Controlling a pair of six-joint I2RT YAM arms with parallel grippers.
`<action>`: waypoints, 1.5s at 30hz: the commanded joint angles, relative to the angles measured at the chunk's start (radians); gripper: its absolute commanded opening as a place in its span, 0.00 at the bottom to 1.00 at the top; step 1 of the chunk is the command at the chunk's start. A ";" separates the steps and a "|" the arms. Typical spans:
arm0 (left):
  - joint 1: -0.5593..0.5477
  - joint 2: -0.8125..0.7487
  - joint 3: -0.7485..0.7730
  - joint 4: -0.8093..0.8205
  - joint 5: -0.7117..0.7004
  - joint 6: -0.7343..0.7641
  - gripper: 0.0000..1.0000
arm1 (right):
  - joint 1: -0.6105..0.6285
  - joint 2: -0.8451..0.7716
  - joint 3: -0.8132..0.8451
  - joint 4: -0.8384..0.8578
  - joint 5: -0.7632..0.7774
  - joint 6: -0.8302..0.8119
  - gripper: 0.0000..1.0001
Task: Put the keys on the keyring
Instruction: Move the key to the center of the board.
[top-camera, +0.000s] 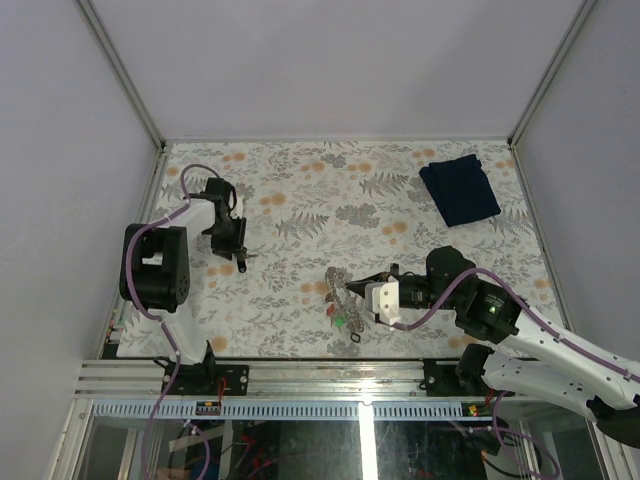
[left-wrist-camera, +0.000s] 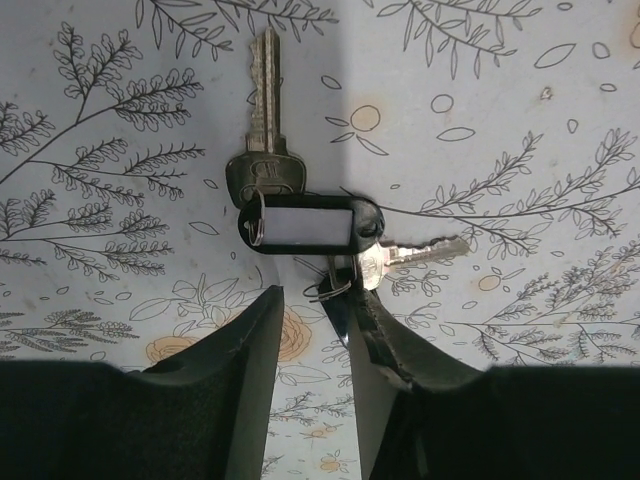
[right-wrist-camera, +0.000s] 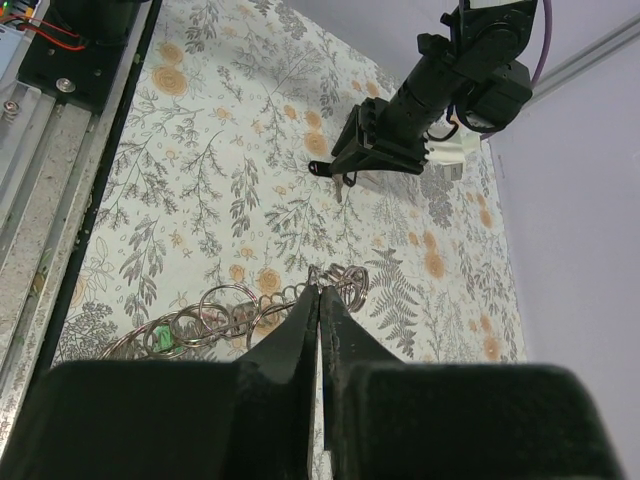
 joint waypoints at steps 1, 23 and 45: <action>0.019 0.010 0.036 0.005 0.030 0.027 0.32 | 0.009 -0.003 0.024 0.064 -0.035 0.021 0.00; 0.041 0.026 0.047 0.000 0.096 0.037 0.03 | 0.009 -0.003 0.017 0.063 -0.042 0.041 0.00; -0.046 -0.065 -0.016 0.017 0.241 0.054 0.00 | 0.010 -0.005 0.022 0.064 0.004 0.094 0.00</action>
